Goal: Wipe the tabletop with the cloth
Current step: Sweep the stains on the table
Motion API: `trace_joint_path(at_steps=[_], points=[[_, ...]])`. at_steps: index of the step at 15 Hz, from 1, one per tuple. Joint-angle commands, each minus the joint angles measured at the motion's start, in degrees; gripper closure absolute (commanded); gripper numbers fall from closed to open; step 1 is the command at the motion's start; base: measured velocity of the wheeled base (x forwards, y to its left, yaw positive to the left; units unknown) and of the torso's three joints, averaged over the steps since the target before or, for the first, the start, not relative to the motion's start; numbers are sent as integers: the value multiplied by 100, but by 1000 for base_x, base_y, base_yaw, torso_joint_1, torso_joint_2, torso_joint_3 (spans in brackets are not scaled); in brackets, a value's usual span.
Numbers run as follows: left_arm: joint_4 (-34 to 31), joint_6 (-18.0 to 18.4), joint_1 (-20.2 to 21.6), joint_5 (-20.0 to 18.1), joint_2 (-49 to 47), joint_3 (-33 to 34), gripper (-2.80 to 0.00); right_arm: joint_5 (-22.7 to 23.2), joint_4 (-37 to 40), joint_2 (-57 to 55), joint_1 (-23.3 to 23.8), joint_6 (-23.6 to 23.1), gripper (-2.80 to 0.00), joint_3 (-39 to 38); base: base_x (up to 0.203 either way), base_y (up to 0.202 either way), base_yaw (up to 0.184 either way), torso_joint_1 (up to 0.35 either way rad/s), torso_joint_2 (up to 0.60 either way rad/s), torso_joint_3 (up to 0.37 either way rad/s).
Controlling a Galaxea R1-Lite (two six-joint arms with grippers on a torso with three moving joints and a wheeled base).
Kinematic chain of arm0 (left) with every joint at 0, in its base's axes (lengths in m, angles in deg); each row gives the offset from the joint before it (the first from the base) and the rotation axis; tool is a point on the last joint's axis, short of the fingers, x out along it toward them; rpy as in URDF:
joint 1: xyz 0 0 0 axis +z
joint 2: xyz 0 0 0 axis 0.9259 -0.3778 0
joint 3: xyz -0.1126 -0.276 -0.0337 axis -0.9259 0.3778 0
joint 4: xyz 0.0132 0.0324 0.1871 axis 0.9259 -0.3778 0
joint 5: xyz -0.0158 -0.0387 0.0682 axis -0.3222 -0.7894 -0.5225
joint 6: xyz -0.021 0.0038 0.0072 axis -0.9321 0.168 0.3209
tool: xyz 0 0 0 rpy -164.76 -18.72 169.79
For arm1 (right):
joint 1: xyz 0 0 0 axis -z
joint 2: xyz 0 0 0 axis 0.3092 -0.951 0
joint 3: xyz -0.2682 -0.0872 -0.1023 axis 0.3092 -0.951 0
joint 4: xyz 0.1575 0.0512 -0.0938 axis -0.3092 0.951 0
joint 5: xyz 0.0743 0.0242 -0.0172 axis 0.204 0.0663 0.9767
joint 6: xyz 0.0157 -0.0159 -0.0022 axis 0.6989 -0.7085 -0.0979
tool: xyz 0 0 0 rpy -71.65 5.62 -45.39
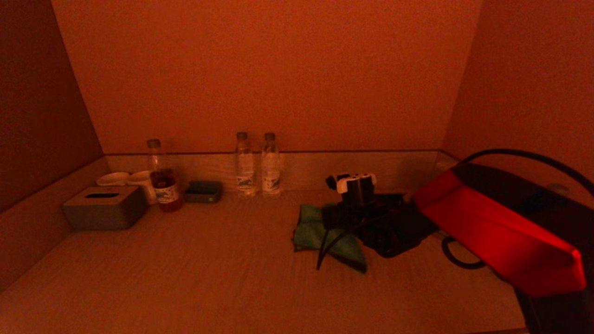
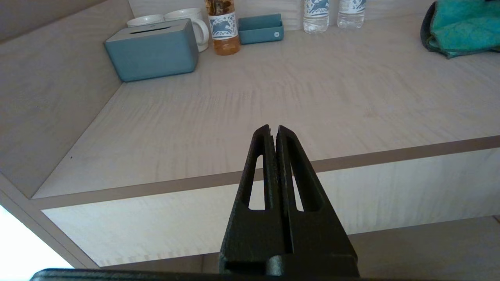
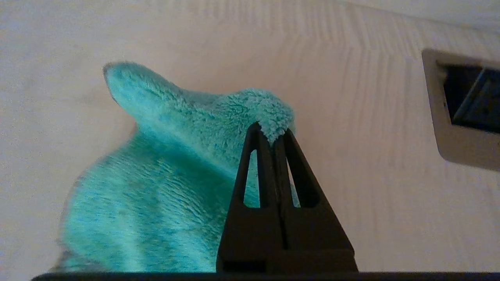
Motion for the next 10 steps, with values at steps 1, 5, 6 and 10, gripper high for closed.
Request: trace_joint_path(at_steps=[1,5,6,10], points=[[-1,3,3,-3,0,0,0,-94,127,-410,-65,-3,0,463,0,0,0,0,0,0],[-1,3,3,-3,0,0,0,-253,462,-1664,-207,-18,0,2477,0,0,0,0,0,0],[-1,3,3,-3,0,0,0,-279,518,-1735,-242,-25,0,2565,0,0,0,0,0,0],[-1,3,3,-3,0,0,0,-327,692,-2188,-404,-234,0,3361,0,0,0,0,0,0]])
